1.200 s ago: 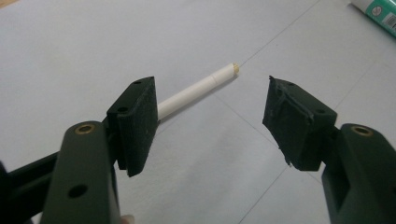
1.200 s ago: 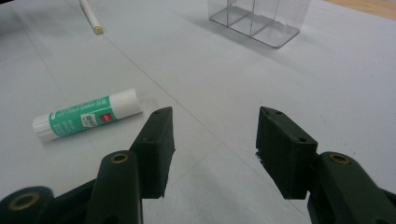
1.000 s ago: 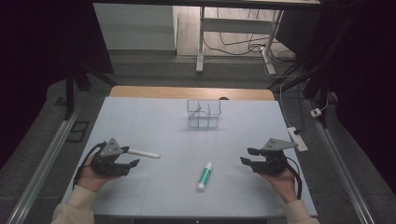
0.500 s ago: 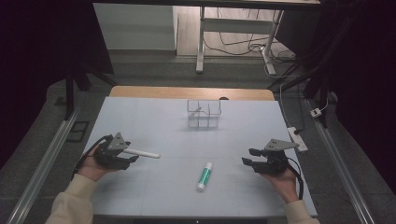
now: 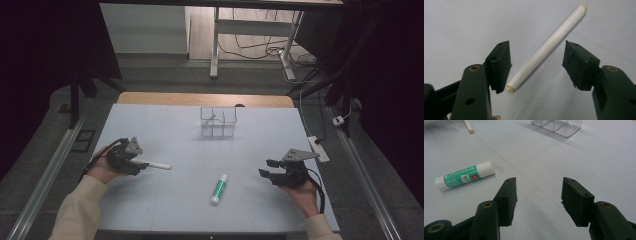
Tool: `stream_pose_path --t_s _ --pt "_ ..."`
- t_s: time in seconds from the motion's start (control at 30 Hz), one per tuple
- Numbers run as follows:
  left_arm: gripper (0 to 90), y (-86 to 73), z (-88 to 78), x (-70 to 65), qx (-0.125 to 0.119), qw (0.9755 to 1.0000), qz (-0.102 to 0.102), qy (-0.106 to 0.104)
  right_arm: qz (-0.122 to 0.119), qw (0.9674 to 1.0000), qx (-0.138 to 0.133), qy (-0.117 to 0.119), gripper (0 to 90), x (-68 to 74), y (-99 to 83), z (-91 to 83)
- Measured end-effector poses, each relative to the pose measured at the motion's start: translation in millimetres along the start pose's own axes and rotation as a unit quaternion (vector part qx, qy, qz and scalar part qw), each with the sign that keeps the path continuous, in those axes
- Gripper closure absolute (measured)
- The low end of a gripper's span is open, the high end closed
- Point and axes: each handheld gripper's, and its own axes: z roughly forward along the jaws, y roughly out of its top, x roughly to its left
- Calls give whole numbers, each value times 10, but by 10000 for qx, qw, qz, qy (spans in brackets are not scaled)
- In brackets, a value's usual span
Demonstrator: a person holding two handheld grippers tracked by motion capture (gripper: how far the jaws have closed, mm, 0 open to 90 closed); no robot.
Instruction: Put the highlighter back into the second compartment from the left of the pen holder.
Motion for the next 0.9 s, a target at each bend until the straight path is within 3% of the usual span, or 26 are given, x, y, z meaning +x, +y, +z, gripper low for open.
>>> stream_pose_path --t_s 0.13,0.3,0.43,0.7,0.9 --pt "400 -6 40 96 128 9998 116 -131 59 10000 9 -24 454 -14 1 -13" --pt "404 40 94 166 416 9978 398 -336 79 10000 11 -14 454 -28 -2 -11" --pt "413 41 151 184 425 9969 446 -498 87 10000 3 8 454 -31 -4 -12" --pt "429 93 265 191 643 9924 769 -709 108 9999 26 11 453 -30 -7 0" --pt "525 136 327 198 787 9892 944 -797 122 9999 33 37 453 -32 -12 8"
